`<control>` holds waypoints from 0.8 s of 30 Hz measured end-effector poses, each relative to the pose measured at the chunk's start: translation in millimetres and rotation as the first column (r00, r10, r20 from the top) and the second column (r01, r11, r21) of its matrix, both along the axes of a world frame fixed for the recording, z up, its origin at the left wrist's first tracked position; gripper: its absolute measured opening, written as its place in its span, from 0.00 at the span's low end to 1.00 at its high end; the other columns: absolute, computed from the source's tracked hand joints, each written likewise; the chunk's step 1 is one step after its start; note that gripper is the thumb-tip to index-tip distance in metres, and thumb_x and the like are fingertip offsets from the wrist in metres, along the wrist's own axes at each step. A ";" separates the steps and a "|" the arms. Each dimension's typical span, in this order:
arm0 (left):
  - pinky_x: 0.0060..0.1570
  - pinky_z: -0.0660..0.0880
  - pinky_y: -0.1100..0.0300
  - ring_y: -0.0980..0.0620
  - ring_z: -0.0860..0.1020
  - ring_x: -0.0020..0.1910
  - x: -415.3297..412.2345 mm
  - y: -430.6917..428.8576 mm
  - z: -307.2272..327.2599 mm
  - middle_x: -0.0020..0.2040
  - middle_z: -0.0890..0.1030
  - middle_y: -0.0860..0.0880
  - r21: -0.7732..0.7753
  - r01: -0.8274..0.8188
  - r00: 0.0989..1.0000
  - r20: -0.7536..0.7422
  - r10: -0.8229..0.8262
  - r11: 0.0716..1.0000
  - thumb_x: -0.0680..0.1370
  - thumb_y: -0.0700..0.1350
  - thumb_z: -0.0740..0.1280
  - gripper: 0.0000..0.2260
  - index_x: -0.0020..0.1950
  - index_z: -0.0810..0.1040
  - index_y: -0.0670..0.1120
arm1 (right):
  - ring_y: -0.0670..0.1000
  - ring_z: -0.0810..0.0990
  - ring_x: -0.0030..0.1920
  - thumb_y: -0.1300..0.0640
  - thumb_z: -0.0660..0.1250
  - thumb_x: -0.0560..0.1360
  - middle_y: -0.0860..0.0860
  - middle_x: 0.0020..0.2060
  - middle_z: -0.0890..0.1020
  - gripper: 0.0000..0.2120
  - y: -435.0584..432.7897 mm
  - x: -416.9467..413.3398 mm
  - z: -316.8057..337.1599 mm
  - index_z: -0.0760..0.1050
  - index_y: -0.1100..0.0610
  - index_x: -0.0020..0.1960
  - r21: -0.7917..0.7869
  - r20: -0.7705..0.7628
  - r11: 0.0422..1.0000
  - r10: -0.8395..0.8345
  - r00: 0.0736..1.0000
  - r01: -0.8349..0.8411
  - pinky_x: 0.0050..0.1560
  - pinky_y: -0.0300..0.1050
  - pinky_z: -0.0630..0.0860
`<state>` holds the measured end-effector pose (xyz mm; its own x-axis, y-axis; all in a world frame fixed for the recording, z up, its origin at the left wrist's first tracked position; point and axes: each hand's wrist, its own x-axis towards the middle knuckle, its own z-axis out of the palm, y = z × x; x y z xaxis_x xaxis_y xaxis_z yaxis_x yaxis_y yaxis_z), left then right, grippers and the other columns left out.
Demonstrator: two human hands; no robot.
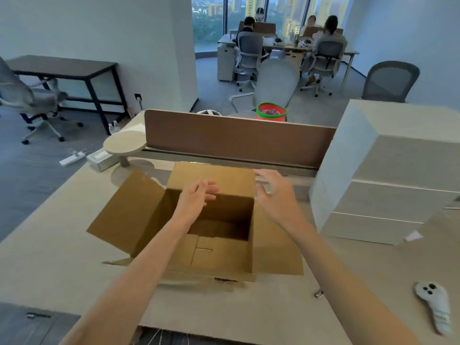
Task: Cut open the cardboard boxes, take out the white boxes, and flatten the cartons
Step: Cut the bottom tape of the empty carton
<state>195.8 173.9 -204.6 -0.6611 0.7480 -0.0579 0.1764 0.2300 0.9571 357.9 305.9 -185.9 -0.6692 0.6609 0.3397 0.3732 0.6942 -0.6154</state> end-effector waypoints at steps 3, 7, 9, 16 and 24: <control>0.58 0.75 0.57 0.56 0.80 0.51 -35.1 -58.1 -20.6 0.53 0.82 0.53 -0.059 -0.041 0.999 0.001 0.041 0.997 0.85 0.48 0.54 0.14 0.62 0.77 0.48 | 0.46 0.71 0.67 0.58 0.61 0.80 0.46 0.65 0.75 0.16 -52.5 -23.0 -21.1 0.73 0.52 0.68 -0.076 0.069 0.997 -0.018 0.997 0.023 0.67 0.36 0.63; 0.51 0.72 0.63 0.56 0.78 0.53 -59.6 -111.3 -48.0 0.52 0.82 0.54 -0.186 -0.010 0.998 -0.061 -0.001 0.982 0.83 0.45 0.58 0.11 0.61 0.77 0.49 | 0.47 0.71 0.66 0.60 0.61 0.80 0.47 0.65 0.75 0.16 -98.6 -25.3 -54.2 0.74 0.52 0.67 -0.190 0.131 0.974 -0.098 0.987 0.121 0.67 0.38 0.65; 0.48 0.71 0.65 0.57 0.77 0.52 -64.9 -129.4 -59.6 0.51 0.81 0.56 -0.255 0.007 0.989 -0.142 -0.044 0.967 0.83 0.45 0.59 0.09 0.58 0.78 0.51 | 0.48 0.72 0.65 0.61 0.61 0.80 0.48 0.64 0.76 0.16 -110.6 -14.9 -72.7 0.74 0.52 0.66 -0.231 0.164 0.956 -0.146 0.976 0.181 0.68 0.41 0.67; 0.39 0.68 0.66 0.58 0.76 0.45 -71.1 -184.8 -97.2 0.43 0.78 0.56 -0.308 -0.075 0.970 -0.243 -0.002 0.948 0.79 0.49 0.67 0.03 0.46 0.76 0.52 | 0.48 0.76 0.57 0.60 0.65 0.79 0.46 0.55 0.78 0.11 -145.9 32.3 -114.7 0.78 0.53 0.60 -0.273 0.180 0.871 -0.372 0.911 0.410 0.57 0.41 0.72; 0.47 0.73 0.54 0.49 0.77 0.49 -86.1 -213.4 -119.3 0.49 0.77 0.51 -0.404 -0.117 0.993 -0.050 0.106 0.907 0.77 0.57 0.68 0.16 0.53 0.72 0.46 | 0.48 0.76 0.50 0.48 0.61 0.80 0.48 0.50 0.78 0.08 -177.7 46.1 -131.0 0.74 0.51 0.54 -0.711 0.106 0.540 -0.551 0.828 0.451 0.46 0.45 0.71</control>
<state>109.7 -39.5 -323.9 -0.7443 0.5848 -0.3226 0.1504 0.6173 0.7722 404.1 128.2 -316.9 -0.1424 0.9416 -0.3052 0.4160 -0.2228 -0.8816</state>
